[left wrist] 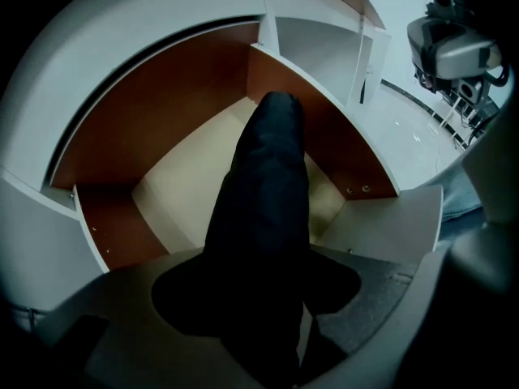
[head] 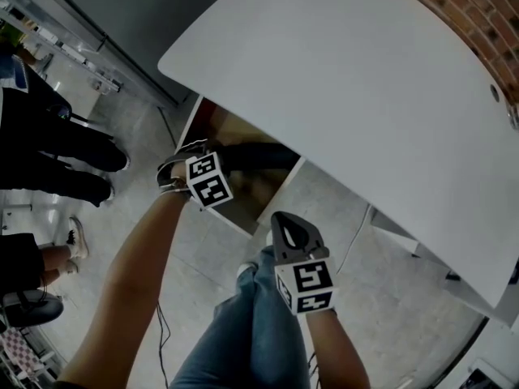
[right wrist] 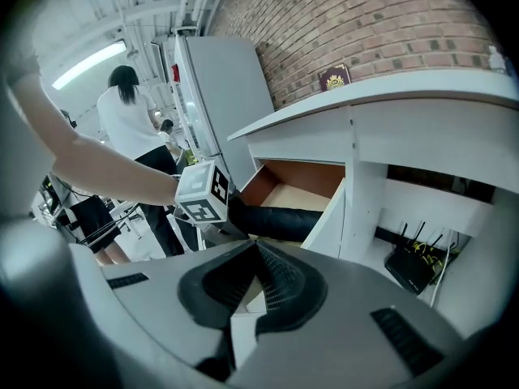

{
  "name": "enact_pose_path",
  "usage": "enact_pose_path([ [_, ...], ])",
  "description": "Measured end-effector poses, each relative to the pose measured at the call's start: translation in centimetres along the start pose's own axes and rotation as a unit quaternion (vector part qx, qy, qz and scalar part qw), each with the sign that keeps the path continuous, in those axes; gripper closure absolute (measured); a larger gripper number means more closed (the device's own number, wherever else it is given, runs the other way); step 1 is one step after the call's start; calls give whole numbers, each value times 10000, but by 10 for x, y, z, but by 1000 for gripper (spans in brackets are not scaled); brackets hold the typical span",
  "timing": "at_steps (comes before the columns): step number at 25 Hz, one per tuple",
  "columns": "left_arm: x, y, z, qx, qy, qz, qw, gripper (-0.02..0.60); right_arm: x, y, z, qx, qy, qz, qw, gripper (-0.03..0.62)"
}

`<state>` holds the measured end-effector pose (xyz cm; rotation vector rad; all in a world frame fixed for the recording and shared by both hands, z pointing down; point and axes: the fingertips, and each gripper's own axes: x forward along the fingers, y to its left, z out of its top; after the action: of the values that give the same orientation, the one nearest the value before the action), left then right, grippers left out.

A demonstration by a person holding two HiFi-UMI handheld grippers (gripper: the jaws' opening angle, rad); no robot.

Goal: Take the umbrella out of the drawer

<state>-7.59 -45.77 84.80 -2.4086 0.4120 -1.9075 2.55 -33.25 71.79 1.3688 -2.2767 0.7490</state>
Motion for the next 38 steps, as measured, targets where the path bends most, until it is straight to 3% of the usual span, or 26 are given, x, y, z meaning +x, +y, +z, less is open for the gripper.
enact_pose_path([
  [9, -53, -16, -9, -180, -53, 116, 9998, 333, -26, 25, 29, -136, -55, 74, 9999, 603],
  [18, -113, -47, 3, -403, -396, 220, 9982, 330, -65, 52, 70, -626, -45, 76, 9980, 603],
  [28, -213, -64, -1, -406, -620, 519, 9959, 328, -139, 87, 138, -1049, -459, -106, 9934, 602],
  [33, -260, -73, -3, -935, -944, 663, 9889, 328, -174, 107, 160, -1241, -693, -137, 9897, 603],
  [38, -305, -80, 3, -1747, -1493, 752, 9703, 328, -211, 124, 181, -1294, -950, -209, 9868, 603],
])
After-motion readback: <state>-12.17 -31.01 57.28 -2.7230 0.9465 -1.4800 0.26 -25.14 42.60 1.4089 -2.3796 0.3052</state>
